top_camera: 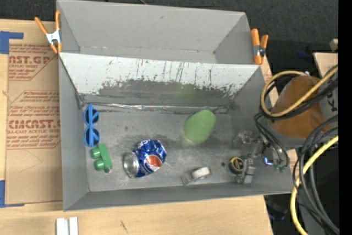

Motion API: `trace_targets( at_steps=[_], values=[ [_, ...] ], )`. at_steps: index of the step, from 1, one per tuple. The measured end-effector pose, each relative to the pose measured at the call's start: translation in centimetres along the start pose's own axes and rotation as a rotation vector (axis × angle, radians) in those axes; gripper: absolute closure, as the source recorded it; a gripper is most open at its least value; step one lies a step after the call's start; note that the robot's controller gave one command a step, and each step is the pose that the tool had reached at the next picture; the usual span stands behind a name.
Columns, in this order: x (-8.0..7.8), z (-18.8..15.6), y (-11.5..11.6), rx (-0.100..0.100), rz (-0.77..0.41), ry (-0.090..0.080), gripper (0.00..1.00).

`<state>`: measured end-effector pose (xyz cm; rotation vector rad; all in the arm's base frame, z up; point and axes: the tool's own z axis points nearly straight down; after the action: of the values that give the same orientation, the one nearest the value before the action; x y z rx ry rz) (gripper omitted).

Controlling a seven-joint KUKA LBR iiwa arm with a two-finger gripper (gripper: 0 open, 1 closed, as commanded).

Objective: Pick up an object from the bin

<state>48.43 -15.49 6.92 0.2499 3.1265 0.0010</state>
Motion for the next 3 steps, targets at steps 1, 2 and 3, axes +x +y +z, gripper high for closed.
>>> trace_targets(
  at_steps=[1, 2, 3],
  values=[
    [0.0, -0.1, 0.0, 0.0, -0.001, 0.002, 1.0],
    [0.0, -3.0, 0.1, 0.001, -0.001, 0.003, 1.0],
    [-0.2, -8.8, 0.1, 0.001, -0.002, -0.001, 1.0]
  ],
)
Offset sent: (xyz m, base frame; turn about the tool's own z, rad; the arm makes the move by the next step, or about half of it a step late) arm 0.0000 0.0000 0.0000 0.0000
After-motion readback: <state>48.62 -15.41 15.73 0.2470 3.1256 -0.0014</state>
